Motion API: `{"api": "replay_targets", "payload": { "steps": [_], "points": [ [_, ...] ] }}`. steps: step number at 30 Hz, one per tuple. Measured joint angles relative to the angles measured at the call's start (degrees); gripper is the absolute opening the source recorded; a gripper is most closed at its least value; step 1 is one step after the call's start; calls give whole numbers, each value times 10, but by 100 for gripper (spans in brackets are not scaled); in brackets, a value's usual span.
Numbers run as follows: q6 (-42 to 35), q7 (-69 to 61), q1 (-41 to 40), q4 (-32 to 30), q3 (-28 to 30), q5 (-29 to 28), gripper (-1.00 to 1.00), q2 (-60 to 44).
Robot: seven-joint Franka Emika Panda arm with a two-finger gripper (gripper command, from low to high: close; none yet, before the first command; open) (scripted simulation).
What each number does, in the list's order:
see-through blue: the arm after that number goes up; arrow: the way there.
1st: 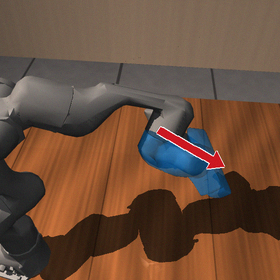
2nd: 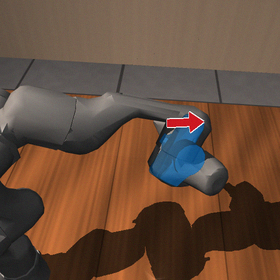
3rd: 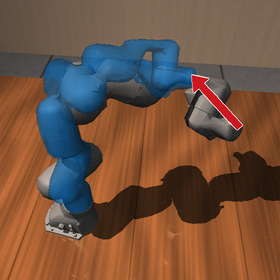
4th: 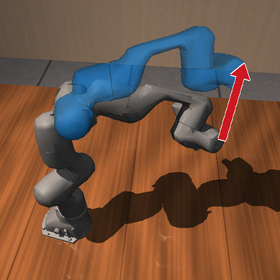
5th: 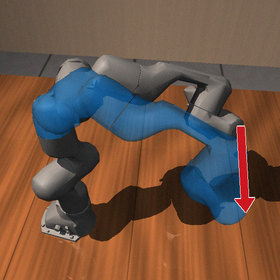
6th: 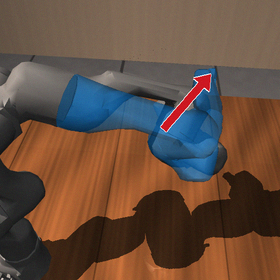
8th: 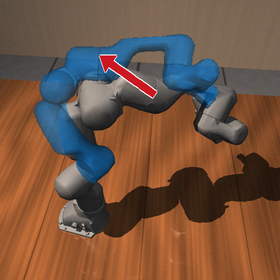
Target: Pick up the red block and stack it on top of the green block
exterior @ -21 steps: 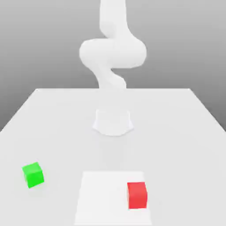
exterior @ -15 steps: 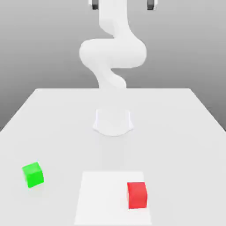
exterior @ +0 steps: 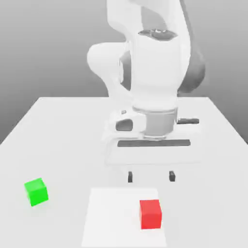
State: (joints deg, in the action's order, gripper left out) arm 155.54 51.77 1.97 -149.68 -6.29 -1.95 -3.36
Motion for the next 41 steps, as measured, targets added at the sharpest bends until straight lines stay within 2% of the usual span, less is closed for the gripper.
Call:
{"api": "replay_targets", "payload": {
  "steps": [6, 7, 14, 20, 31, 33, 37, 38, 41],
  "points": [
    [95, 22, 14, 4, 17, -27, 0, -125],
    [109, 26, 18, 6, 22, -31, -100, -141],
    [110, 28, 17, 7, 22, -33, -100, -142],
    [23, -3, -2, -10, 12, 0, -100, -38],
    [-37, -166, -296, -34, 155, 11, -100, 46],
    [-18, -186, -359, -34, 151, 22, -100, 27],
    [53, -206, -344, -31, 117, 44, -100, -48],
    [66, -208, -345, -31, 114, 47, 100, -61],
    [66, -208, -345, -31, 114, 47, 100, -61]
  ]
}}
